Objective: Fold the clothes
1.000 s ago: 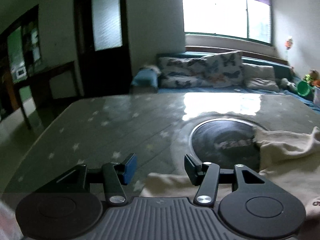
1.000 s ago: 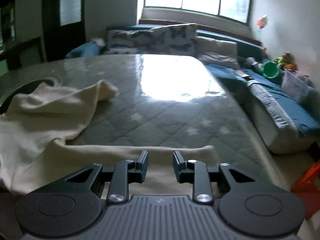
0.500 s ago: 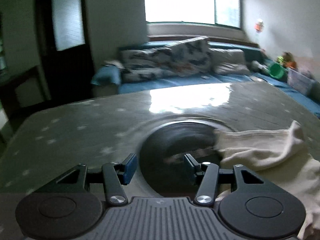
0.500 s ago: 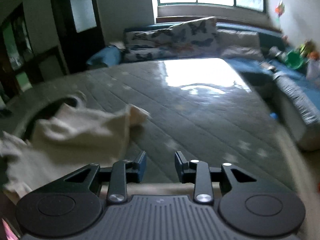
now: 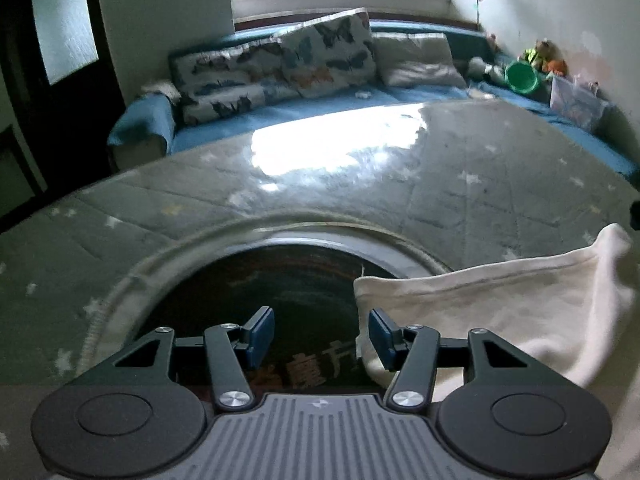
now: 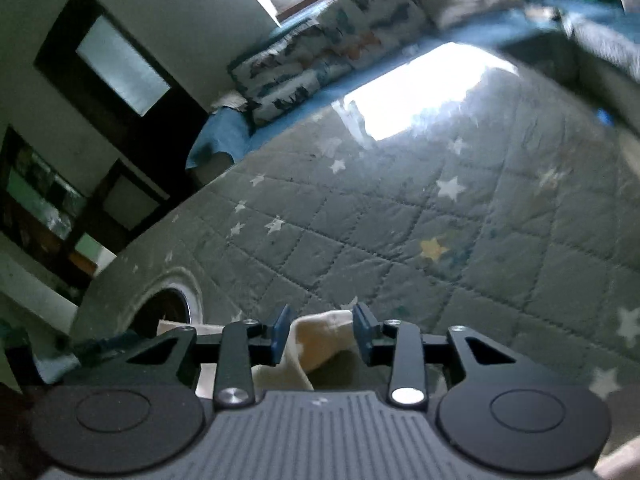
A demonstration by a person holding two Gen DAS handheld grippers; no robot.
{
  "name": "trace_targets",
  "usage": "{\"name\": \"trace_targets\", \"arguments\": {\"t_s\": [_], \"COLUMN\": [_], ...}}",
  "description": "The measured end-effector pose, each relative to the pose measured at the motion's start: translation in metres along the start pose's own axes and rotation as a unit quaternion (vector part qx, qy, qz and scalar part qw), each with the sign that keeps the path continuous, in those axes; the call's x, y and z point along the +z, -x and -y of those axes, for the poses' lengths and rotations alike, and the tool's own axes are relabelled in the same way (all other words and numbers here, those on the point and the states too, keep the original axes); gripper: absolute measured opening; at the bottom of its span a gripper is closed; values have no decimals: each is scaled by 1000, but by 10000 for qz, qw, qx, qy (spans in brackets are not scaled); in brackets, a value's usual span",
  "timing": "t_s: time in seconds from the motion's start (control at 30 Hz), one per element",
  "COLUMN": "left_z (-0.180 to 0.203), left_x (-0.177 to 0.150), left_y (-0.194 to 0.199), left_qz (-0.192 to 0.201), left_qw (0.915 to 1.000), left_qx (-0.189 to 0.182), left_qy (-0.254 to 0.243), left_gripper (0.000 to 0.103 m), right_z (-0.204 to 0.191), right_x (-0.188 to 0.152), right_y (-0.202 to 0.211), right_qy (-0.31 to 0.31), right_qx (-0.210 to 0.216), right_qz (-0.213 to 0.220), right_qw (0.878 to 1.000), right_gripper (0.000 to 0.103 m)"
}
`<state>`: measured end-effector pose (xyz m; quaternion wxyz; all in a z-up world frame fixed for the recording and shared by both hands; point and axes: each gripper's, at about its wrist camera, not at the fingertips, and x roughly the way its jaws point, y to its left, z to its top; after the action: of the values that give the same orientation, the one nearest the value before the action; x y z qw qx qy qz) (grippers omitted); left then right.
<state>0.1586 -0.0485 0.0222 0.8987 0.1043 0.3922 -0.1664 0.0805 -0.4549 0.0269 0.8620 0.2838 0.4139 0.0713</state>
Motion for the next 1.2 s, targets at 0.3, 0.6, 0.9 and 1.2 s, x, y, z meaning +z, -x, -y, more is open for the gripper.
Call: {"name": "trace_targets", "arguments": {"t_s": [0.3,0.6,0.9,1.2], "left_z": [-3,6,17,19], "left_x": [4,8,8,13], "left_y": [-13,-17,-15,-11], "left_qz": [-113,-49,41,277], "left_qw": [9997,9990,9972,9977], "left_qx": [-226,-367,-594,-454], "left_qy": [-7,-248,-449,-428], "left_gripper": [59,57,18,8], "right_z": [17,10,8,9], "right_x": [4,3,4,4], "right_y": [-28,-35,-34,-40], "right_qy": [-501,-388,-362,-577], "right_qx": [54,-185,-246,39], "right_qz": [-500,-731,-869,-1060], "right_qw": [9975,9964,9953,9927], "right_gripper": [39,44,41,27]}}
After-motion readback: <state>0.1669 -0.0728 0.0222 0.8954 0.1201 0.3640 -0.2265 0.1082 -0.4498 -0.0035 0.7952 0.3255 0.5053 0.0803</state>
